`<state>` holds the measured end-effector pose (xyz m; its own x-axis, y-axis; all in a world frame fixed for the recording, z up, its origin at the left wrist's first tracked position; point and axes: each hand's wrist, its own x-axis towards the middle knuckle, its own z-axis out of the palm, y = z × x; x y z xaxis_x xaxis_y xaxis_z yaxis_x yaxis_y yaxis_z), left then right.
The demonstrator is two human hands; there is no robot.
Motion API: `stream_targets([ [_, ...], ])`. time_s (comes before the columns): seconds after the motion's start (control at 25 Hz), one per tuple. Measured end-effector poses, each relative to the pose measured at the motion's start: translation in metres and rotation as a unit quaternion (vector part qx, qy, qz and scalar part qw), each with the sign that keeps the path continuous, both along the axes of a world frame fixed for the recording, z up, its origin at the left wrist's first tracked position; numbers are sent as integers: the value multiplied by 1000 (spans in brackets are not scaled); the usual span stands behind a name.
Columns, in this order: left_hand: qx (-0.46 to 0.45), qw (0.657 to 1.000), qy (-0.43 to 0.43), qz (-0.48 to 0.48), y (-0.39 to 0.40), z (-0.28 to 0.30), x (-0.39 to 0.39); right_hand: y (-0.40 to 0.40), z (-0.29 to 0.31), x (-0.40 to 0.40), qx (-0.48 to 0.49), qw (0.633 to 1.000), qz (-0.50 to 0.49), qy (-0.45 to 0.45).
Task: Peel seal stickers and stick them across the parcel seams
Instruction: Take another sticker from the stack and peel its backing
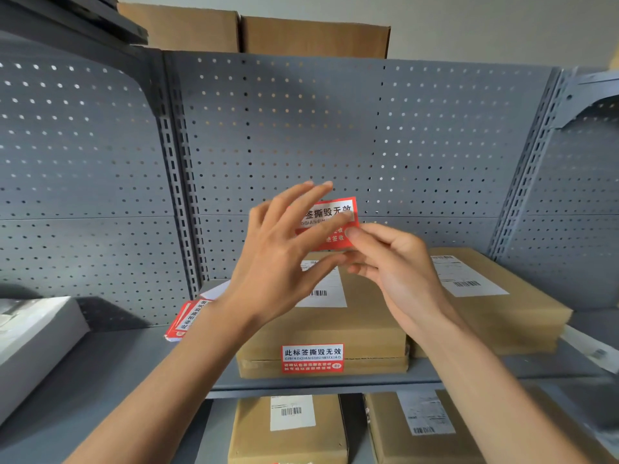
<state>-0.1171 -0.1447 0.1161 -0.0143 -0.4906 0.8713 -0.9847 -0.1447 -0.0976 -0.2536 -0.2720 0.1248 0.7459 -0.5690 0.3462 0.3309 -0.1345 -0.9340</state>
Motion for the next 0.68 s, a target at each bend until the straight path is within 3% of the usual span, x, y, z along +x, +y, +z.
stream_targets([
  [0.28, -30, 988, 125, -82, -1, -6, 4, -6, -3, -11, 2, 1000, 20, -8],
  [0.68, -13, 985, 143, -100, -1, -5, 5, -11, -5, -10, -22, 999, 37, -10],
])
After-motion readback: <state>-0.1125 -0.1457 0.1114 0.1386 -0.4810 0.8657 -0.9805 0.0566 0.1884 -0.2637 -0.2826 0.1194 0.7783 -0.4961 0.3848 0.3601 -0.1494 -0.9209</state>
